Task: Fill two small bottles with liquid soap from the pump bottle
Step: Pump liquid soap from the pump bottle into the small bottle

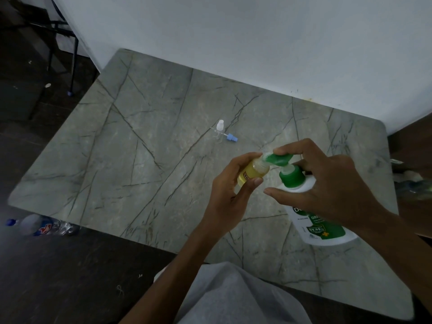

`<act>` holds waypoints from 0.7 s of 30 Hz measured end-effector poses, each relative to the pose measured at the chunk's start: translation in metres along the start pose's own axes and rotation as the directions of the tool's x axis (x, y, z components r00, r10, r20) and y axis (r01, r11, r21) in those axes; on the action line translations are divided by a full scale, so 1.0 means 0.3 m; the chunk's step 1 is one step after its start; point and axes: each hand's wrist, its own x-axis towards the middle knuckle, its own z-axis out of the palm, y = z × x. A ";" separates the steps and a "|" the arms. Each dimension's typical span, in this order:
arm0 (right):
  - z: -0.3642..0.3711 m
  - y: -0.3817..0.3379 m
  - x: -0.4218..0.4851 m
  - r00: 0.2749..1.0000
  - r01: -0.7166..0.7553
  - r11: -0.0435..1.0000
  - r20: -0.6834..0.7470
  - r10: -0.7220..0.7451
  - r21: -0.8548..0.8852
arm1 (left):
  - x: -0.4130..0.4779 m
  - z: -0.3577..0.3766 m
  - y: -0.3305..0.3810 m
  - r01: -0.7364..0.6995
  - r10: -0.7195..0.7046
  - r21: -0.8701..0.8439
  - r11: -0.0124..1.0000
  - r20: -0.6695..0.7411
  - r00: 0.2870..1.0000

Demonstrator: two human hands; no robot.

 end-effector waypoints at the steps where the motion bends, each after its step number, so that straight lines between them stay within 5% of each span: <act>1: 0.001 0.002 -0.001 1.000 0.004 1.000 -0.006 -0.004 -0.005 | 0.000 0.002 0.000 0.001 -0.001 0.000 1.000 0.004 1.000; 21: -0.023 0.068 -0.054 0.998 0.034 0.998 -0.057 -0.037 -0.051 | -0.007 0.050 -0.010 0.032 -0.032 0.003 0.999 0.025 0.999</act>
